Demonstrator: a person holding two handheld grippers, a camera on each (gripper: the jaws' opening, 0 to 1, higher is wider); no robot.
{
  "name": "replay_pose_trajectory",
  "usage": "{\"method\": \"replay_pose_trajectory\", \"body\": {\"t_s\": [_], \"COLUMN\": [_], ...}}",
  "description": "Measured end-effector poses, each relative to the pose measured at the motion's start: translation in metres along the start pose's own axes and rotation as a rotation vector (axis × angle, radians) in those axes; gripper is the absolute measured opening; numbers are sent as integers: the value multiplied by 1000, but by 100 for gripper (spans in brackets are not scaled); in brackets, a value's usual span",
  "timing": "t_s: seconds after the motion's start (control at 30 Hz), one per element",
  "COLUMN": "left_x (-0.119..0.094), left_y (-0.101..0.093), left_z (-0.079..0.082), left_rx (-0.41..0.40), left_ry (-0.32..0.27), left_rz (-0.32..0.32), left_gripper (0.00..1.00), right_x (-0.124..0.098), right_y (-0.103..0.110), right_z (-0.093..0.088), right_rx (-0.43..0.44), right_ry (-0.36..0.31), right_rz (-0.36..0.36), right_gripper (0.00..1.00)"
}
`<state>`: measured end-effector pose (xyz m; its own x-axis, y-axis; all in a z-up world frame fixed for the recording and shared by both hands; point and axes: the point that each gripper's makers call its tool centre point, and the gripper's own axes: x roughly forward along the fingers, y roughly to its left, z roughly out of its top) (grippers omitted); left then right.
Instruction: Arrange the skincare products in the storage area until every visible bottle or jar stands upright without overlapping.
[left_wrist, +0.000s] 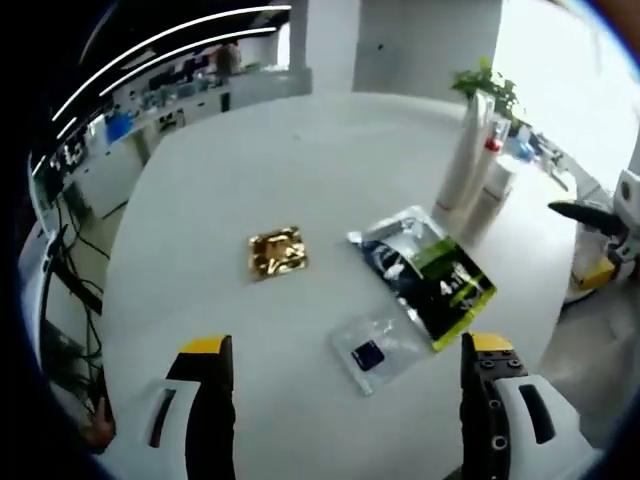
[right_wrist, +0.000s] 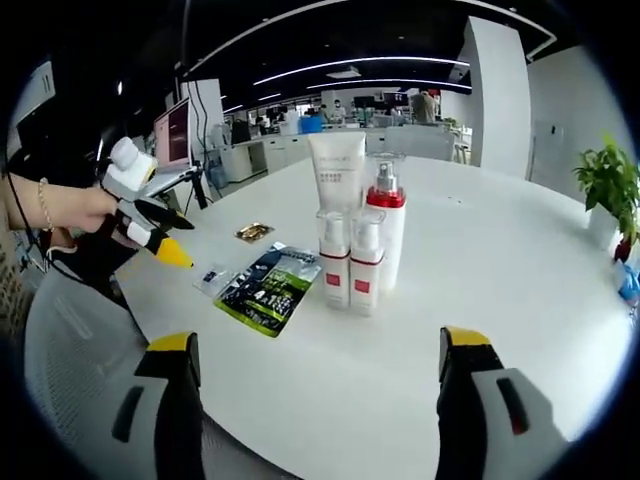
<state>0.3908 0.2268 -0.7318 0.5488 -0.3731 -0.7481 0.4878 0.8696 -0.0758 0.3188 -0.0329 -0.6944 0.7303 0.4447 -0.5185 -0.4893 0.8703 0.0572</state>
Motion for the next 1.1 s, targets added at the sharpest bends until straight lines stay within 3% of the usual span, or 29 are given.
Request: {"method": "replay_pose_trajectory", "body": {"t_s": [0.77, 1.1], "left_x": [57, 77], "left_y": [43, 53], "left_z": [16, 26], "left_rx": [-31, -39], "left_ry": [97, 109], "left_rz": [99, 125], "left_gripper": [90, 82], "right_x": [1, 0], "right_y": [-3, -7], "right_z": [-4, -4], "right_rx": [15, 25], "right_ry": [18, 16], "right_rz": [-10, -25], "right_gripper": [99, 99]}}
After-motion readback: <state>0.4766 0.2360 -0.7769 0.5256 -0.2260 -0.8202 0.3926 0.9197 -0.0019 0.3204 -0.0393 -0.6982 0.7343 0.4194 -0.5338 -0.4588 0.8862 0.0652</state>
